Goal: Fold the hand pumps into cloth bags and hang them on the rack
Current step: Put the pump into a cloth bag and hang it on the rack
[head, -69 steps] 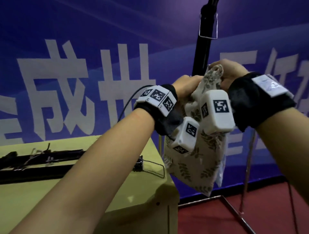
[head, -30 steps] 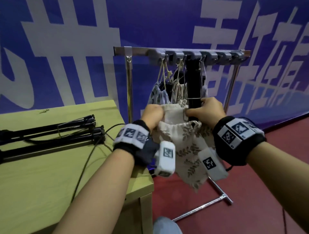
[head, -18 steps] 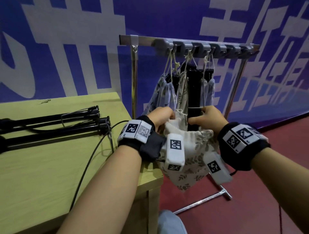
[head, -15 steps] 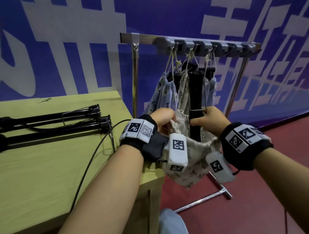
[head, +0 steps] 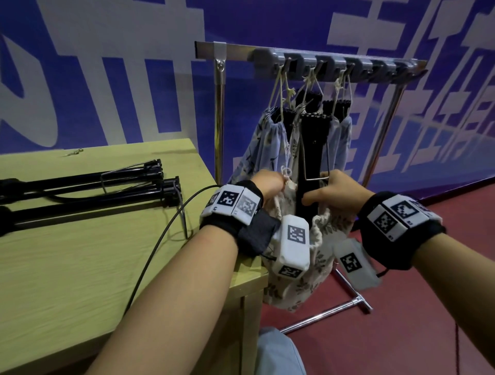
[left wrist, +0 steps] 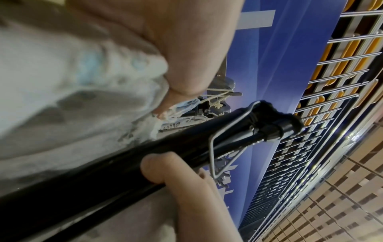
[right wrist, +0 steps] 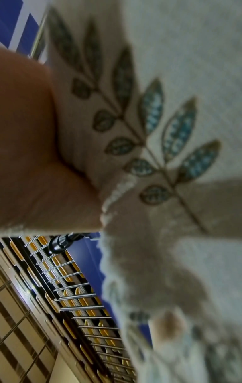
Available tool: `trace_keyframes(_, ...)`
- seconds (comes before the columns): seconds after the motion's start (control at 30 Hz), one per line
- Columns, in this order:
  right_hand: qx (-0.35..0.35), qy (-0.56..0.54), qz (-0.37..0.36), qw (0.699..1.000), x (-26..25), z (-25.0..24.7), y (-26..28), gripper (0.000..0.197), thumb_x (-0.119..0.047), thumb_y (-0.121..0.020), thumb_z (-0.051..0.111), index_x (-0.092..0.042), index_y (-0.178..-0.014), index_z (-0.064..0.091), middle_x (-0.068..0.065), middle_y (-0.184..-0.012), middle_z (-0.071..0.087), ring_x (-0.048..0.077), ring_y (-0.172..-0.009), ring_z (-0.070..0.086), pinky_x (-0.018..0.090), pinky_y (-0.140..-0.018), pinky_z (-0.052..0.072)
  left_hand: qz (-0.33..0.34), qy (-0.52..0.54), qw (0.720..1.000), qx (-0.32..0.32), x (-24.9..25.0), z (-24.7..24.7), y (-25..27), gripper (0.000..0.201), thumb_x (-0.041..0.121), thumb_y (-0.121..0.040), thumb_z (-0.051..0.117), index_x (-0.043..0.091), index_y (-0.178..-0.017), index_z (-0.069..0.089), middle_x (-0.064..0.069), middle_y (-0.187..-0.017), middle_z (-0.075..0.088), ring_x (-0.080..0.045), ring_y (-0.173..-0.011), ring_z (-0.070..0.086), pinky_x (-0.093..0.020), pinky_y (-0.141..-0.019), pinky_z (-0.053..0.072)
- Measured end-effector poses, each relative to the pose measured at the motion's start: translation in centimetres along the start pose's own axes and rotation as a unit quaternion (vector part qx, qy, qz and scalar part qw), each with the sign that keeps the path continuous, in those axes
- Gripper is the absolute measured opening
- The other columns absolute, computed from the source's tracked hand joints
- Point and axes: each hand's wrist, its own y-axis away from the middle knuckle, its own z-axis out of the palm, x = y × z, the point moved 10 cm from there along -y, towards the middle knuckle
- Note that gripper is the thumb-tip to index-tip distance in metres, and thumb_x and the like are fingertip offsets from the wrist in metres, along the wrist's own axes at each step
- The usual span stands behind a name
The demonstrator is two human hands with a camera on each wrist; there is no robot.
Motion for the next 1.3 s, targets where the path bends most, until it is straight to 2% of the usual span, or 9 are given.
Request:
trace_keyframes(0.1,-0.018,-0.019,-0.002,1.000,-0.1,0.5,-0.2,0.013,-0.003,-0.076,0.073,-0.012,-0.082,0.067,-0.010,-0.062,0.064,-0.008,-0.045,0.056,0.004,-0.045,0.040,0.021,0.028,0.999,0.033,0.3,-0.8,-0.2,0.009,0.001,-0.091,0.049,0.007,-0.094,0.054,-0.012,-0.103,0.055,-0.022,-0.094,0.053,-0.027,-0.080,0.041)
trace_keyframes(0.4,-0.005,0.055,0.049,0.997,1.3,-0.3,-0.9,0.061,-0.017,-0.078,0.075,-0.015,-0.130,0.045,0.006,-0.135,0.048,0.017,-0.098,0.054,0.024,-0.078,0.039,0.051,0.099,0.993,0.047,1.0,-0.8,-0.3,0.028,0.001,-0.085,0.046,0.012,-0.060,0.040,-0.005,-0.061,0.035,-0.018,-0.055,0.033,-0.027,-0.054,0.026)
trace_keyframes(0.53,-0.047,0.113,0.049,0.991,1.9,0.1,-1.1,0.072,-0.021,-0.078,0.075,-0.018,-0.139,0.037,0.006,-0.143,0.042,0.020,-0.119,0.050,0.027,-0.091,0.042,0.069,0.154,0.983,0.069,1.3,-1.3,-0.1,0.034,-0.005,-0.084,0.043,0.014,-0.057,0.033,0.000,-0.049,0.031,-0.015,-0.046,0.029,-0.018,-0.036,0.023)
trace_keyframes(0.67,-0.090,0.162,0.036,0.982,2.1,0.8,-1.4,0.068,-0.018,-0.078,0.075,-0.018,-0.135,0.038,-0.003,-0.103,0.054,-0.004,-0.066,0.060,0.013,-0.055,0.046,0.064,0.168,0.978,0.110,1.0,-2.6,0.0,0.039,-0.001,-0.080,0.047,0.016,-0.045,0.048,0.000,-0.045,0.039,-0.018,-0.047,0.032,-0.020,-0.043,0.025)
trace_keyframes(0.83,-0.194,0.289,-0.003,0.937,3.1,3.8,-0.5,0.069,-0.008,-0.089,0.059,-0.013,-0.146,0.020,-0.001,-0.138,0.038,0.012,-0.125,0.038,0.014,-0.087,0.029,0.078,0.194,0.972,0.105,1.5,-2.7,-0.2,0.029,0.005,-0.084,0.044,0.018,-0.058,0.037,-0.003,-0.065,0.031,-0.020,-0.061,0.028,-0.029,-0.055,0.023)
trace_keyframes(0.93,-0.213,0.298,-0.013,0.930,4.6,4.5,-0.8,0.074,-0.013,-0.088,0.061,-0.015,-0.148,0.018,0.002,-0.150,0.029,0.022,-0.138,0.031,0.035,-0.110,0.031,0.097,0.232,0.965,0.079,1.9,-2.0,-0.2,0.031,0.010,-0.091,0.042,0.018,-0.063,0.048,0.000,-0.064,0.039,-0.014,-0.060,0.038,-0.027,-0.058,0.030)
trace_keyframes(1.1,-0.129,0.300,0.080,0.942,6.2,1.9,-1.2,0.062,-0.006,-0.083,0.062,-0.016,-0.138,0.036,0.012,-0.125,0.054,0.029,-0.107,0.058,0.034,-0.082,0.051,0.115,0.306,0.943,0.067,2.2,-2.0,-0.2,0.028,0.013,-0.098,0.039,0.017,-0.074,0.050,0.002,-0.071,0.048,-0.008,-0.062,0.051,-0.024,-0.056,0.028)
trace_keyframes(1.2,-0.110,0.258,0.173,0.944,8.3,1.7,-0.6,0.016,-0.017,-0.086,0.062,-0.005,-0.095,0.060,0.008,-0.075,0.060,0.016,-0.053,0.057,0.021,-0.045,0.047,0.118,0.324,0.937,0.060,2.2,-2.0,0.0,0.024,0.010,-0.099,0.036,0.016,-0.084,0.054,0.002,-0.078,0.048,-0.009,-0.066,0.053,-0.027,-0.058,0.032)
trace_keyframes(1.3,-0.107,0.158,0.252,0.949,10.6,2.3,0.4,0.029,-0.021,-0.090,0.059,-0.001,-0.070,0.057,0.008,-0.047,0.059,0.019,-0.036,0.054,0.025,-0.047,0.046,0.128,0.345,0.929,0.047,2.6,-1.8,0.2,0.025,0.008,-0.099,0.035,0.011,-0.113,0.056,0.001,-0.085,0.051,-0.011,-0.074,0.054,-0.032,-0.071,0.041)
